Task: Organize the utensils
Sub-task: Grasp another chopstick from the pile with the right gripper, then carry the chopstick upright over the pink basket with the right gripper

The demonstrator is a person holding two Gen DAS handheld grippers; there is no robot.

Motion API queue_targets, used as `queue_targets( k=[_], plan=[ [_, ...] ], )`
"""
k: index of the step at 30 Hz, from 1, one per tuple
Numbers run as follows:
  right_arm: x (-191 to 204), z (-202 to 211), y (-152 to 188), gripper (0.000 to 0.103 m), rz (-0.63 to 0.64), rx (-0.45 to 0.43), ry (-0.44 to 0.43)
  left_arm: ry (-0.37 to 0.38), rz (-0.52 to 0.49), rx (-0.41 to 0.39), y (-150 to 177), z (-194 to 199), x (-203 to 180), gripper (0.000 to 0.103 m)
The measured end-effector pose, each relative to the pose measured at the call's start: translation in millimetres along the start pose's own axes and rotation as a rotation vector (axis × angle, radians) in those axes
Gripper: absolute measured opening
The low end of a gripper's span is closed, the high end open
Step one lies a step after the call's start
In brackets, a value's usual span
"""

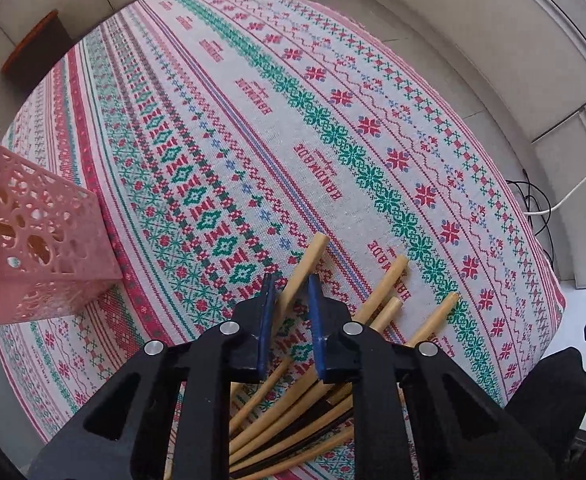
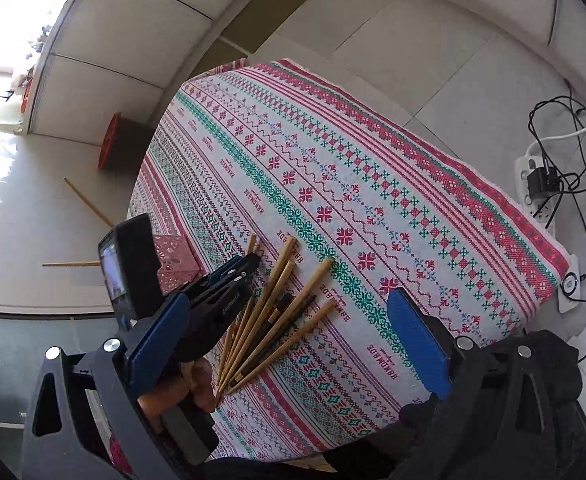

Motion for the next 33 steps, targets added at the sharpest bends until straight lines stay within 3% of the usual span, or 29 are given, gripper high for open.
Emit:
queue_targets(
  k=[7, 9, 11, 15, 25, 28, 33],
  plan=[
    [-4.4, -33.6, 3.4, 0.096, -0.089, 0.039, 0.002, 0.016, 0.052, -0.246, 37.8, 85.6, 19.9, 0.006],
    [-1.5, -45.1, 3.8, 0.092, -0.097, 0.047, 0.000, 0.006, 0.063, -0.317, 53.9, 111.8, 25.9, 0.006],
    [2.3, -55.3, 5.6, 0.077, -0.086, 0.057, 0.021, 0.007, 0.076, -0.372, 69.2, 133.0, 31.1, 0.006],
    [7.5, -73.3, 8.0, 0.058, -0.069, 0.060, 0.083, 0.013, 0.104, -0.456, 92.1, 163.3, 43.0, 0.006],
    [14.4, -113.6, 1.7, 0.029, -0.117, 0.047, 0.253, 0.037, 0.164, -0.565, 130.8, 202.2, 65.2, 0.006],
    [19.3, -115.7, -3.3, 0.014, -0.148, 0.016, 0.301, 0.045, 0.185, -0.582, 137.3, 208.3, 70.7, 0.006],
    [13.4, -115.1, -11.5, 0.010, -0.223, -0.017, 0.252, 0.053, 0.240, -0.587, 143.9, 205.2, 85.5, 0.006]
  ],
)
Point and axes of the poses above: each gripper's, at about its wrist camera, not at the fingertips, and z roughly against the way its jaws point, x to its left, y to its underside, the point moved 3 cm from there along -z, roughly the way its jaws point, and after that the axes turned 3 degrees about x, right-handed, at the moved point
